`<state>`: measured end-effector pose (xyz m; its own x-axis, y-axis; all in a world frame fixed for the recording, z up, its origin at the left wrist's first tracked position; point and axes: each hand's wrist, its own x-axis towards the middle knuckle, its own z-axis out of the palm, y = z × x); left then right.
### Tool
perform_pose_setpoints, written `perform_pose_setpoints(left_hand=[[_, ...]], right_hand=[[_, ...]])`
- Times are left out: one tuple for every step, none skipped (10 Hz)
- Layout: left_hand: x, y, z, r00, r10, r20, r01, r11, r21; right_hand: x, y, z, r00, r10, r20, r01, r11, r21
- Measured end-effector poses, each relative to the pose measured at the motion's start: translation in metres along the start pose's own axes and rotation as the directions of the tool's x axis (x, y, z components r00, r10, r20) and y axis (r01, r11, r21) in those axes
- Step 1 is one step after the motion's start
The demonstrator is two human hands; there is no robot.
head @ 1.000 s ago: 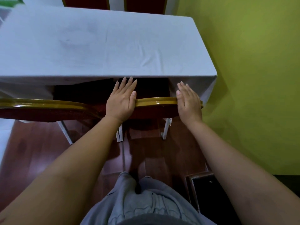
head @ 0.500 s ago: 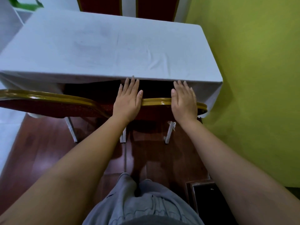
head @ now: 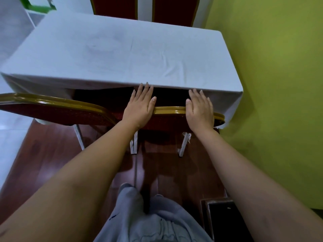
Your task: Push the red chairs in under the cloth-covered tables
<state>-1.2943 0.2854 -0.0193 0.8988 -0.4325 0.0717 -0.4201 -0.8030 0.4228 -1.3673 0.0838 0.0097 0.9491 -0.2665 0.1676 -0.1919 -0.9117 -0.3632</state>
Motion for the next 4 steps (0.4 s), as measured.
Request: perform_pose_setpoints(left_hand=[[0.003, -0.001, -0.001, 0.999, 0.027, 0.024, -0.027, 0.999, 0.022], [0.011, -0.007, -0.008, 0.998, 0.048, 0.039, -0.049, 0.999, 0.023], [0.026, -0.016, -0.018, 0.997, 0.068, 0.047, -0.07, 0.996, 0.051], [0.04, -0.031, -0.029, 0.993, 0.089, 0.076, -0.096, 0.991, 0.095]], right_hand=[[0.004, -0.002, -0.001, 0.998, 0.036, 0.056, -0.035, 0.999, -0.01], [0.011, -0.008, -0.006, 0.989, 0.088, 0.116, -0.086, 0.996, -0.022], [0.021, -0.021, -0.006, 0.988, 0.098, 0.118, -0.093, 0.995, -0.044], [0.03, -0.042, -0.002, 0.984, 0.139, 0.116, -0.133, 0.99, -0.057]])
